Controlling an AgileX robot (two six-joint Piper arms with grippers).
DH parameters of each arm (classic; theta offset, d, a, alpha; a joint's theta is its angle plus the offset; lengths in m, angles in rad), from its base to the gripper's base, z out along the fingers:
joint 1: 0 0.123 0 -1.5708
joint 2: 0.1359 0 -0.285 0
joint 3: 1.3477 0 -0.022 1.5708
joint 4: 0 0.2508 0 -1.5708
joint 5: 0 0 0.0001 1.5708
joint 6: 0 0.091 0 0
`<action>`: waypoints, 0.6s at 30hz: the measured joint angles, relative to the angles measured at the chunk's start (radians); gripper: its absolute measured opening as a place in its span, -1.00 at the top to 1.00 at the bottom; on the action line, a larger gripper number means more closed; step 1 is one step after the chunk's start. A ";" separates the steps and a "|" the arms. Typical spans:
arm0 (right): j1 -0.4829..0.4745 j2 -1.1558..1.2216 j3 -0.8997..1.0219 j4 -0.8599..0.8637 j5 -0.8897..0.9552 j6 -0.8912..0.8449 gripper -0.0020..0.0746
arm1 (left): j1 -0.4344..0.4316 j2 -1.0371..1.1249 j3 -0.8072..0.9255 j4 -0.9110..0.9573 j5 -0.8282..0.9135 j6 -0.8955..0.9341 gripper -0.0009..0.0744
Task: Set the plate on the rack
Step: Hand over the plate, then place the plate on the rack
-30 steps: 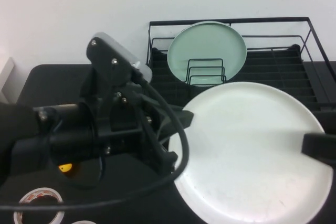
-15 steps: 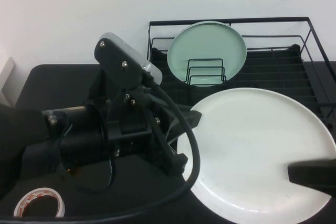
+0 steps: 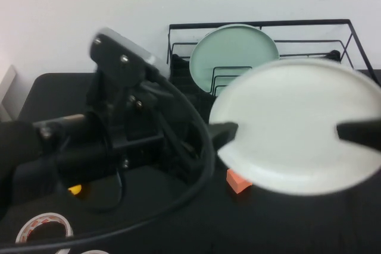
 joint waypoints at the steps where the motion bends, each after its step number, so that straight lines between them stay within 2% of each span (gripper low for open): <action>1: 0.000 0.025 -0.042 -0.023 0.008 0.000 0.60 | 0.000 -0.015 0.000 0.000 -0.019 0.000 -0.51; 3: 0.000 0.080 -0.121 -0.055 0.030 0.000 0.60 | 0.000 -0.047 0.000 0.000 -0.063 0.000 -0.46; 5: 0.000 0.154 -0.213 -0.075 0.063 -0.005 0.60 | 0.000 -0.086 0.000 0.006 -0.108 0.000 -0.32; 7: 0.000 0.232 -0.311 -0.085 0.096 -0.019 0.60 | 0.000 -0.132 0.009 0.008 -0.151 0.000 -0.06; 10: 0.000 0.339 -0.458 -0.093 0.135 -0.037 0.60 | 0.000 -0.201 0.045 0.009 -0.198 0.000 0.51; 12: 0.000 0.404 -0.552 -0.094 0.145 -0.041 0.60 | 0.000 -0.239 0.088 0.009 -0.226 -0.005 0.76; 14: 0.000 0.472 -0.654 -0.097 0.152 -0.054 0.60 | 0.000 -0.277 0.148 -0.011 -0.272 -0.019 0.89; 18: 0.000 0.592 -0.831 -0.102 0.166 -0.092 0.60 | 0.000 -0.339 0.271 -0.132 -0.407 -0.025 0.96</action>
